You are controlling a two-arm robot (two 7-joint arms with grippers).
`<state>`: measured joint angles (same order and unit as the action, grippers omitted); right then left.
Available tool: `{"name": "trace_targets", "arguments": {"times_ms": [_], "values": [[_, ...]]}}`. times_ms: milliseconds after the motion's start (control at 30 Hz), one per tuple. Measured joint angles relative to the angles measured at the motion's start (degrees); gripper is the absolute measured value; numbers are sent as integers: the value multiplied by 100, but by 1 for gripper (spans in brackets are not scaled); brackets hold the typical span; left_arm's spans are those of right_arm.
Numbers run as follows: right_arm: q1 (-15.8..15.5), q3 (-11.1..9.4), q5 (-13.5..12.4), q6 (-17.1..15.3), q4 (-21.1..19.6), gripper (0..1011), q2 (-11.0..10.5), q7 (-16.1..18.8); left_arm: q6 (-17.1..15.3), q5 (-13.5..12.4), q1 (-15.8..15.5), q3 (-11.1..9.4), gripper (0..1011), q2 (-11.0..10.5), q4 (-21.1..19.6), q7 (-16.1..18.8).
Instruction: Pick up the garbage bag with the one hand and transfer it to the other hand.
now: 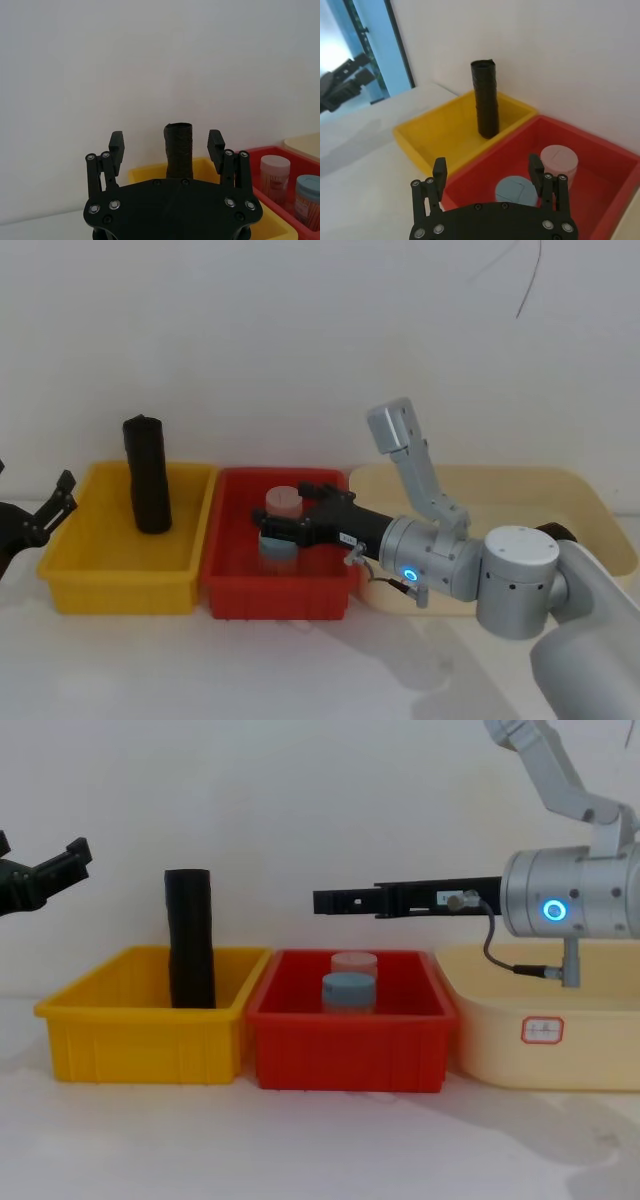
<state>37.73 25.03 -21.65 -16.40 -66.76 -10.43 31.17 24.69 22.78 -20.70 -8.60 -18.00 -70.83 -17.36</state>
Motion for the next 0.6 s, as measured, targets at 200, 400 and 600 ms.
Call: {"name": "trace_targets", "arguments": {"times_ms": [200,400,600], "values": [[166,169,178,39,204,999,-41,-53,0,-4,8,4,1001,-3,-4,8],[348,384,428,147,459,1000,-68,-88,0,-7,11,7,1002,-5,-7,13],[580,618,734,320,841,999,-54,-124,0,-8,14,11,1001,-8,-8,17]]}}
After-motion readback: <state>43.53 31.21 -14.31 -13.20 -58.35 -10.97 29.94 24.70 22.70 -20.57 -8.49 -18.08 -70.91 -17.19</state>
